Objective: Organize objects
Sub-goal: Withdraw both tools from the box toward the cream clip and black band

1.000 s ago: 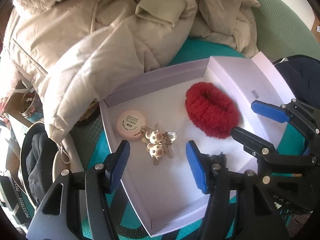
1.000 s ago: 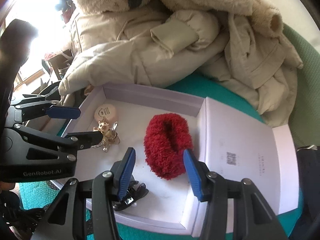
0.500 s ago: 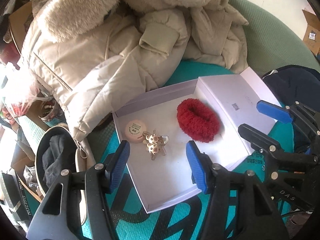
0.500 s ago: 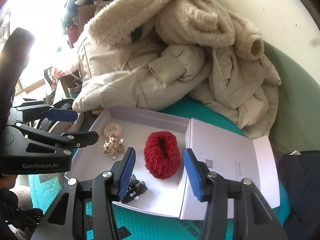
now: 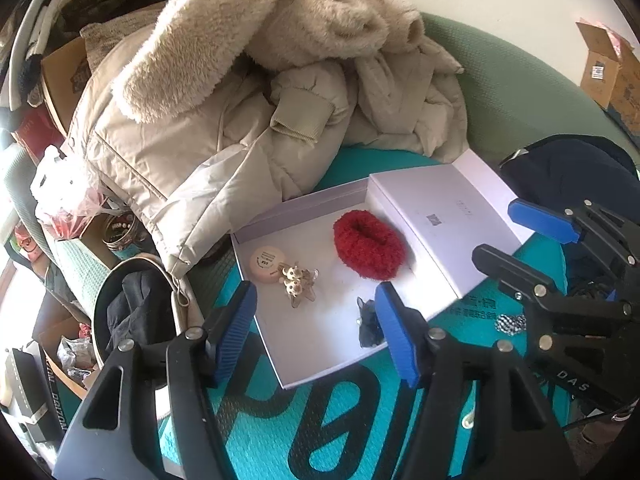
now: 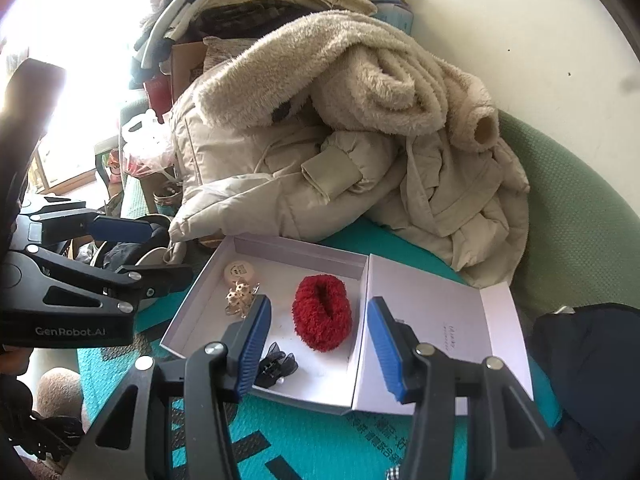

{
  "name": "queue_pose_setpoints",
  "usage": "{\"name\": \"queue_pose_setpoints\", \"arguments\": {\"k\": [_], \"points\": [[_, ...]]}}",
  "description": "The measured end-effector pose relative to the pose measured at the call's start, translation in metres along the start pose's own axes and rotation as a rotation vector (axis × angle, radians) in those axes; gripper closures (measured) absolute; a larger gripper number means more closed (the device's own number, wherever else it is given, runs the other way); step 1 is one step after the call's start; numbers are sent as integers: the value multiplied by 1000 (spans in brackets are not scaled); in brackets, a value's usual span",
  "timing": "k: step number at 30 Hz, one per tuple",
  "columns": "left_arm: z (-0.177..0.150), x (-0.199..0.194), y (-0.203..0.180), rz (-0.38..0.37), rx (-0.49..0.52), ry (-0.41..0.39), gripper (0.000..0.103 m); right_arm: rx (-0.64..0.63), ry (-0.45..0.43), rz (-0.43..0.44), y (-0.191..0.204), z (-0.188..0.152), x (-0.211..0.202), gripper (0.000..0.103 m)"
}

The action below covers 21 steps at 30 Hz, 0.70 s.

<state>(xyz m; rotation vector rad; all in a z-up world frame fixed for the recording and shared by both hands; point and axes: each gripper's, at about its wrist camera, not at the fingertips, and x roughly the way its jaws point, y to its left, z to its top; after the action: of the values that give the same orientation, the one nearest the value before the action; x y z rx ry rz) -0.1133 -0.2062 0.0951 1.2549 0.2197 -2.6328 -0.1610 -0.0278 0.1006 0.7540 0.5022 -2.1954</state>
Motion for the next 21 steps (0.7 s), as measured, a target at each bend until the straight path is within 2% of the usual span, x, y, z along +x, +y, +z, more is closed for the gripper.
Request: {"name": "queue_pose_setpoints", "arguments": {"k": [10,21], "points": [[-27,-39,-17,-9,22,-26,42,11,-12,-16,7,-19,-37,53],[-65,-68,-46,-27,53,-26,41,36,-1,-32,14,-56,-75,53]]}}
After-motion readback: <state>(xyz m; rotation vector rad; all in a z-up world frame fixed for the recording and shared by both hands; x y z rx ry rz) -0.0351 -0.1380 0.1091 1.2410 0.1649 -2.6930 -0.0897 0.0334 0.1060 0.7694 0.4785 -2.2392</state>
